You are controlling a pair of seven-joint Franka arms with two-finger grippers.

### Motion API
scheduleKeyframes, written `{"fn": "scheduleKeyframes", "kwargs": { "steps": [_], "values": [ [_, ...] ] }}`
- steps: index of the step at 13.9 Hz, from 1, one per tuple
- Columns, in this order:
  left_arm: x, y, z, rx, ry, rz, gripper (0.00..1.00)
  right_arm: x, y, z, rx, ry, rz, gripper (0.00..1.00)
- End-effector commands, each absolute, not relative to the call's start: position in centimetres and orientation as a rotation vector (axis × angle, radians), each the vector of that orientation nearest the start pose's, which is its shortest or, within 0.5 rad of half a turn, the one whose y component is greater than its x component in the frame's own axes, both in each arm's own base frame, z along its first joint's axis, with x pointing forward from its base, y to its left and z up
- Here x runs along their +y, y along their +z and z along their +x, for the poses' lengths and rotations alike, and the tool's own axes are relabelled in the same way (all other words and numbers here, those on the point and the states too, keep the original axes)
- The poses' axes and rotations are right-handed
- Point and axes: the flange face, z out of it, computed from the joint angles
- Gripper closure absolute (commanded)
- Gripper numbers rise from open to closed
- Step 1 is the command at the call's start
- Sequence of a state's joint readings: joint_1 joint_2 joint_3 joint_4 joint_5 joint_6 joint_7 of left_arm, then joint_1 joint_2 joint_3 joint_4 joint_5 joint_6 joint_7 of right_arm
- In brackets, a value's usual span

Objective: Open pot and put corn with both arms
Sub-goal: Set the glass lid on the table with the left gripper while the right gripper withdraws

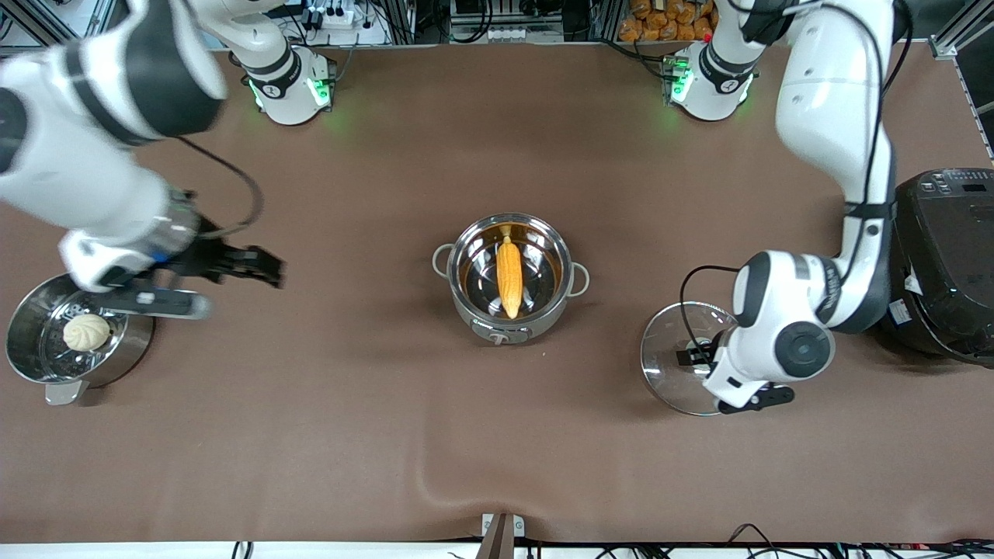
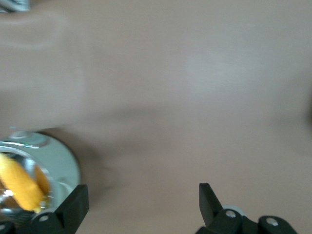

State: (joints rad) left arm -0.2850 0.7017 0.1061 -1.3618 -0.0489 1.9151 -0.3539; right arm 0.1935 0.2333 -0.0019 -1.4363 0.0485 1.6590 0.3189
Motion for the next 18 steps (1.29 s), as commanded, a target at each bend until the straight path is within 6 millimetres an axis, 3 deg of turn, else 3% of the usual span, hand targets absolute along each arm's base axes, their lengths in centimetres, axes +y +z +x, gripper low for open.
{"fn": "scheduleKeyframes", "kwargs": {
  "steps": [1, 3, 6, 9, 10, 14, 18],
  "values": [
    [-12.9, 38.6, 68.1, -0.305, 0.112, -3.112, 0.00, 9.8, 58.1, 58.9, 0.130, 0.064, -3.213, 0.00],
    [-11.7, 44.2, 65.7, -0.311, 0.032, -3.139, 0.00, 7.2, 59.3, 58.3, 0.117, 0.124, -3.212, 0.00],
    [-8.7, 51.7, 60.7, -0.291, -0.084, -3.177, 0.00, 5.1, 61.5, 57.8, 0.014, 0.121, -3.202, 0.00],
    [-8.2, 58.1, 55.4, -0.235, -0.121, -3.170, 0.00, 1.4, 62.9, 58.1, 0.070, 0.100, -3.039, 0.00],
    [-8.6, 59.9, 54.1, -0.193, -0.134, -3.138, 0.00, 1.0, 63.0, 58.0, 0.079, 0.107, -3.038, 0.00],
    [-10.4, 62.9, 51.7, 0.051, -0.091, -3.093, 0.00, 0.0, 64.6, 57.8, 0.080, 0.077, -3.055, 0.00],
    [-9.4, 66.0, 51.3, 0.266, -0.022, -3.087, 0.00, -0.6, 64.5, 57.8, -0.019, 0.081, -3.127, 0.00]
  ]
}}
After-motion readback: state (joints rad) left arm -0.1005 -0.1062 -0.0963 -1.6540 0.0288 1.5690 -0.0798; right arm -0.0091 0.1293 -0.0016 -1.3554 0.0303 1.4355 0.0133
